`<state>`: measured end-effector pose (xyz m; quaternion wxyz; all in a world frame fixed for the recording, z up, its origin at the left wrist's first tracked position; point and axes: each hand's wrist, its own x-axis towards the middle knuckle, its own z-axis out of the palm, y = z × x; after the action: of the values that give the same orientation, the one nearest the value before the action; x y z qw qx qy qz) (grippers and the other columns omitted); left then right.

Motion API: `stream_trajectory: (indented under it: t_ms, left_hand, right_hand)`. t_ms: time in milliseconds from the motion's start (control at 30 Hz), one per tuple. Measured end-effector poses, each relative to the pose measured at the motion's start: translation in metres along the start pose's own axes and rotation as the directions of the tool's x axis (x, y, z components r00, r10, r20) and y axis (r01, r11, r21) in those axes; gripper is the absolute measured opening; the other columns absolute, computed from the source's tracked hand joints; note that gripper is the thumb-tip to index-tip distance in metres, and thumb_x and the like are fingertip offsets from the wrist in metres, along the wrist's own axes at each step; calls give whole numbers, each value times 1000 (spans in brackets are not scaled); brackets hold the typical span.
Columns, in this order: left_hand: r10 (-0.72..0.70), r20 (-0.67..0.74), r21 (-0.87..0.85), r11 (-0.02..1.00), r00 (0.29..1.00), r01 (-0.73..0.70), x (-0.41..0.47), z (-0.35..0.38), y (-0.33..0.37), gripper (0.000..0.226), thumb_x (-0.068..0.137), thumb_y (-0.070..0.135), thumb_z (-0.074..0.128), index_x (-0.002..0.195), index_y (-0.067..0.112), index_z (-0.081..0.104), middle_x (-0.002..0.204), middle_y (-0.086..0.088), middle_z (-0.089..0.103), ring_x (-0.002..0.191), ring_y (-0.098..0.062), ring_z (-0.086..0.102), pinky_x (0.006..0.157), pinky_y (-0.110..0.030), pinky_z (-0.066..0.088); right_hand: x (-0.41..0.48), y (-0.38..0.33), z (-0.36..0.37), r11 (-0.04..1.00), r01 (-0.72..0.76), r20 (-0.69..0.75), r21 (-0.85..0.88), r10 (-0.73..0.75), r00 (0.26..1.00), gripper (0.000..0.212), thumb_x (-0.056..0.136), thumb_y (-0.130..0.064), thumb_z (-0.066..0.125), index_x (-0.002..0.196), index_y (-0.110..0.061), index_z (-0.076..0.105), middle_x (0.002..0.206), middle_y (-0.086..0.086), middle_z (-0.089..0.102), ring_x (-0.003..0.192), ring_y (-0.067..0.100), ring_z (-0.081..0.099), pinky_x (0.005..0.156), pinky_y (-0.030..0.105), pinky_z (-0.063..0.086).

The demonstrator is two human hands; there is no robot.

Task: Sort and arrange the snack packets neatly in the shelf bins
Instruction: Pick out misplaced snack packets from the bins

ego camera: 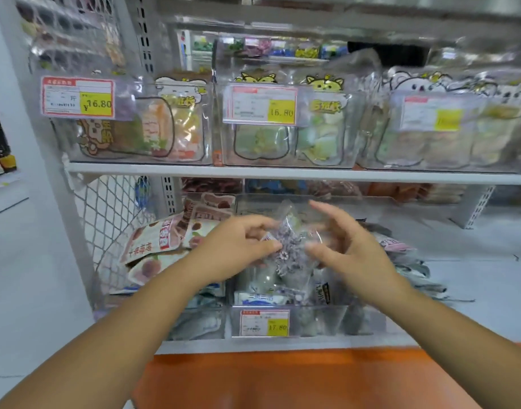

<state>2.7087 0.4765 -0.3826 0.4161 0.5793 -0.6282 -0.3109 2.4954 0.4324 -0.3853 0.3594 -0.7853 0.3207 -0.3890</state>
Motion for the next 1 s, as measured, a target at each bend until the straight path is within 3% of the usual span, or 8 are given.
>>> stream_trajectory:
  t_ms: [133,367,533,600,733,833,900,1000]
  left_hand:
    - [41,52,-77,996,998,-37,18,44,13,32,88,16,68,119,24,62,101,2,70,84,-8,69,74,-22,57]
    - [181,37,344,921,983,-182,39,49,8,47,89,37,65,134,36,52,133,21,49,119,4,46,102,-19,36]
    - [206,-79,551,824,975,-130,33,-1,-18,40,92,32,62,131,31,56,129,9,53,119,-8,46,92,-19,31]
    - [180,-158,576,816,971,-58,24,-23,-30,38,92,28,62,130,31,57,126,6,55,118,-13,49,90,-22,33]
    - [132,-137,624,781,982,-18,0,-59,-52,50,81,50,61,130,44,52,136,12,49,121,-14,49,102,-33,37]
    - [88,13,834,548,996,-60,-9,-71,-65,71,70,73,46,137,50,42,152,11,34,139,-17,29,116,-43,17]
    - [90,66,912,399,994,-97,-9,-75,-73,68,78,69,54,141,49,36,156,12,26,142,-16,22,116,-41,5]
    - [177,62,922,366,982,-124,-7,-81,-81,60,86,55,60,141,52,35,155,15,28,140,-15,27,115,-37,8]
  right_hand:
    - [-20,22,-38,945,125,34,-303,-121,992,60,80,-18,76,120,-56,53,111,-16,57,98,5,56,82,8,40]
    - [-16,85,-101,909,-177,-322,-377,50,945,48,81,-19,75,116,-46,58,103,6,59,85,17,63,85,28,50]
    - [4,110,-109,479,-344,-270,-808,219,938,50,88,-50,59,134,-32,53,137,13,47,126,32,36,105,38,29]
    - [13,113,-109,436,-350,-227,-829,309,923,52,92,-54,48,138,-30,50,143,13,43,130,32,37,107,39,29]
    - [32,109,-92,444,-367,-236,-818,322,917,56,94,-50,39,141,-21,46,131,23,54,120,41,48,99,47,41]
    - [48,71,-58,515,-264,-271,-816,62,961,42,92,-32,54,119,0,60,94,28,61,98,44,55,82,47,46]
    - [50,29,-21,678,-14,-83,-735,-68,994,32,92,-31,56,109,-6,65,92,9,61,97,29,57,81,34,41]
    - [48,-19,43,791,303,327,-532,-138,935,28,93,-35,53,119,-34,64,112,-26,49,112,-5,42,96,14,30]
